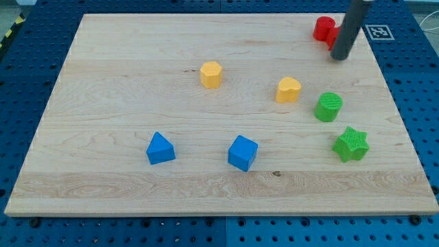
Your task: Push the yellow hexagon a bit left
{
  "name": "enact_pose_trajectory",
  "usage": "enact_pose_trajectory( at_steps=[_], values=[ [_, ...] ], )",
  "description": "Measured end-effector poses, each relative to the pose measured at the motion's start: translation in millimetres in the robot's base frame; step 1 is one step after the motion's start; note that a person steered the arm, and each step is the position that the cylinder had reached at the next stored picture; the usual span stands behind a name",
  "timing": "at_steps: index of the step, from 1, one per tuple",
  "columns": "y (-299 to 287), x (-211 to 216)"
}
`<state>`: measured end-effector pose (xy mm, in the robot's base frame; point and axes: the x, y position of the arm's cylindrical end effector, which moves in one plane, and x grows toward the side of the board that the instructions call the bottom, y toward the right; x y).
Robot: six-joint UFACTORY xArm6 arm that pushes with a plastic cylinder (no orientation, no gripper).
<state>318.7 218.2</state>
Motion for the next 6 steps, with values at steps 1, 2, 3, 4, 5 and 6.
enact_pose_trajectory(
  at_steps=[1,2,3,4,5,6],
  values=[
    [-2,-26],
    [5,-47],
    [9,-47],
    [9,-14],
    [-16,4],
    [-91,4]
  ],
)
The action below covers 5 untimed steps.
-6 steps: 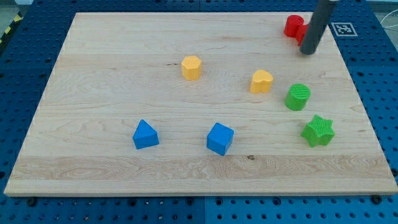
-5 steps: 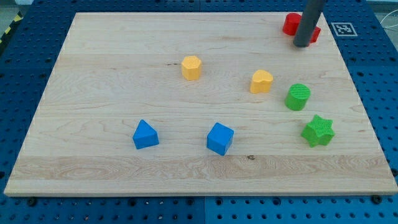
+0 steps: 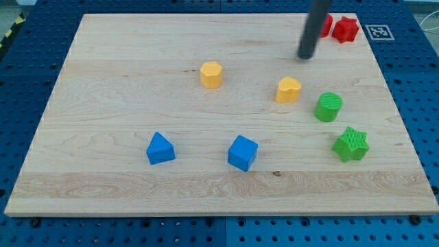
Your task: Push the yellow hexagon a bit left
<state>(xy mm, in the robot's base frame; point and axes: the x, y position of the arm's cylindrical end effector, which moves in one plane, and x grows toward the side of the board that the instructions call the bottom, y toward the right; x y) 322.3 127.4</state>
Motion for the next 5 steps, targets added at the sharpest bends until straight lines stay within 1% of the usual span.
enact_pose_trajectory(
  at_steps=[1,2,3,4,5],
  values=[
    [-104,25],
    [-184,51],
    [-215,70],
    [-255,60],
    [-302,83]
  ],
)
